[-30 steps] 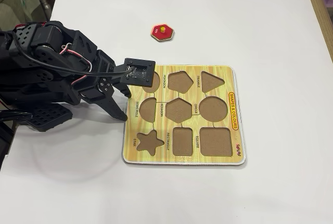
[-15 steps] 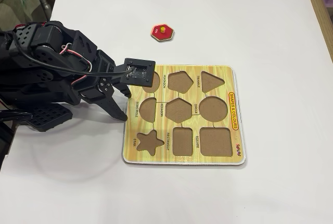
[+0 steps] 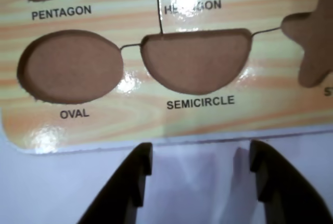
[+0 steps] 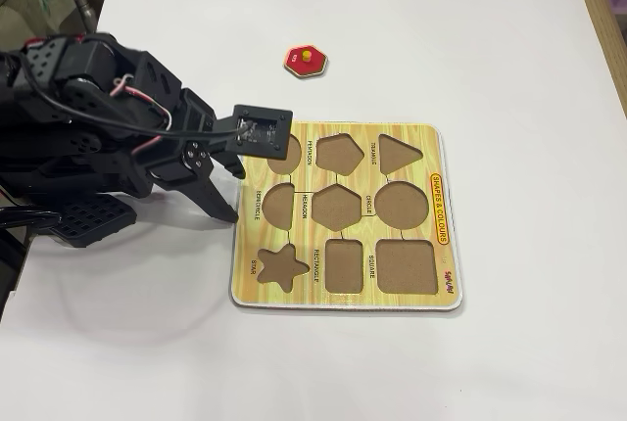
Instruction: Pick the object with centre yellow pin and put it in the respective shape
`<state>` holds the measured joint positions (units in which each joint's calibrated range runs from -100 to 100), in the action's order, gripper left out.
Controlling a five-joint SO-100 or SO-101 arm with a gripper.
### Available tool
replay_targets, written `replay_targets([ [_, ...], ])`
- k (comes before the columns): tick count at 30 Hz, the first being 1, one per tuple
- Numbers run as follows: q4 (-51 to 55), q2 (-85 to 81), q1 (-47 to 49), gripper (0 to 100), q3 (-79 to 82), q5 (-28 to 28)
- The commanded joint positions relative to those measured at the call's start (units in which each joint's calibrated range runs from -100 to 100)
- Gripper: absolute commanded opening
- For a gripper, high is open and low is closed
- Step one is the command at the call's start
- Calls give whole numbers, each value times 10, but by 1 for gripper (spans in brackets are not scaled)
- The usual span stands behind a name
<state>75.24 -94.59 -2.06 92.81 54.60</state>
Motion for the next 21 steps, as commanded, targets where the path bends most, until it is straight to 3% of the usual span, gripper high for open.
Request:
replay_targets([
  [1,8,89,6,21,-124,2],
  [11,11,417,13,21,-428,-5],
  [21,135,635,176,21,-680,-2],
])
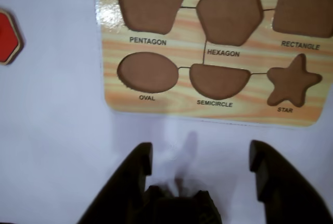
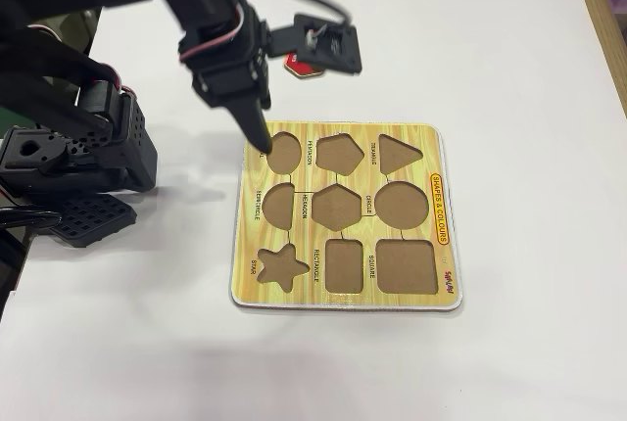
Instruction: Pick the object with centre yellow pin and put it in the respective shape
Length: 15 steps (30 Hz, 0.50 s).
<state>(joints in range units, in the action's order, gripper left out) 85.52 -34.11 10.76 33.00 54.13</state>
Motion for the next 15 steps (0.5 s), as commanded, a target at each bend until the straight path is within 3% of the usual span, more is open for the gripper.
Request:
replay_targets([
  [1,37,42,60,21,-95,3],
  [9,39,158,183,21,-226,0],
  [15,39,246,221,21,-325,0],
])
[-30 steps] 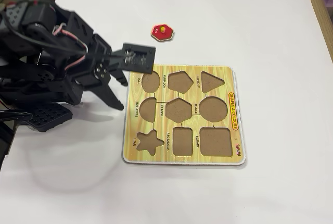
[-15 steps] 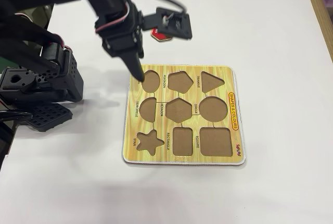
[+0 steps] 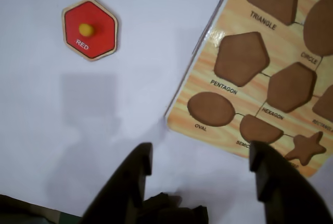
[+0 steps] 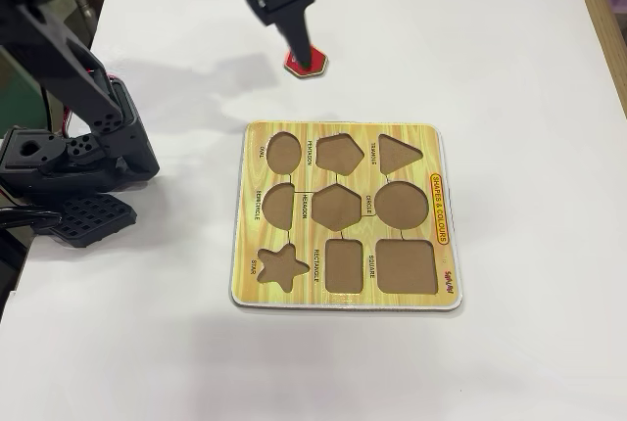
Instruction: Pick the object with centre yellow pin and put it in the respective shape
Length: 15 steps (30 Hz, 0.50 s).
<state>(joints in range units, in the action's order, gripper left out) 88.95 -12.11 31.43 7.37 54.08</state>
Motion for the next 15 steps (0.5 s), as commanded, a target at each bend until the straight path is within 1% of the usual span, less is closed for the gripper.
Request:
replay_targets([
  [1,5,39,16,21,-81,0],
  [6,5,97,33,21,-131,0],
  [15,5,214,110,21,-233,0],
])
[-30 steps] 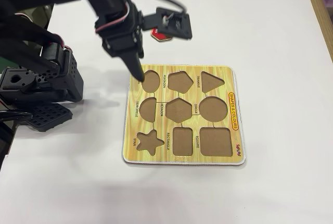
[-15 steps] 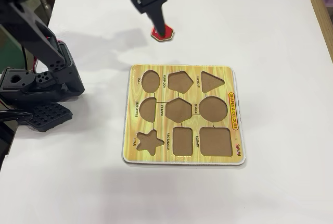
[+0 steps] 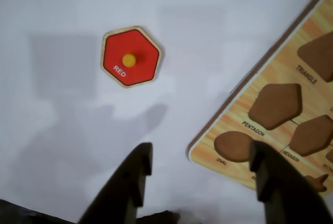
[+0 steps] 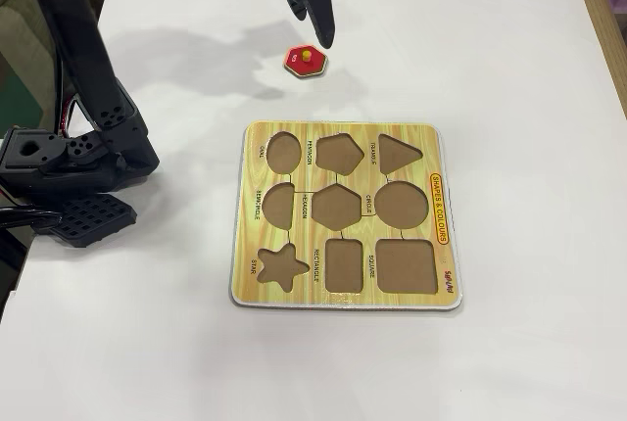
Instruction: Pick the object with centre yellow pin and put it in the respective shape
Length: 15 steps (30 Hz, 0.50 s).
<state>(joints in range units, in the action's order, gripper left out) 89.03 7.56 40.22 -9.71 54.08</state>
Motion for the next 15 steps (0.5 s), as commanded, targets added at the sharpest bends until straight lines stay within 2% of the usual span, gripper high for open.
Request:
replay_targets([
  [1,4,26,26,21,-71,0],
  [15,3,157,74,21,-159,1],
])
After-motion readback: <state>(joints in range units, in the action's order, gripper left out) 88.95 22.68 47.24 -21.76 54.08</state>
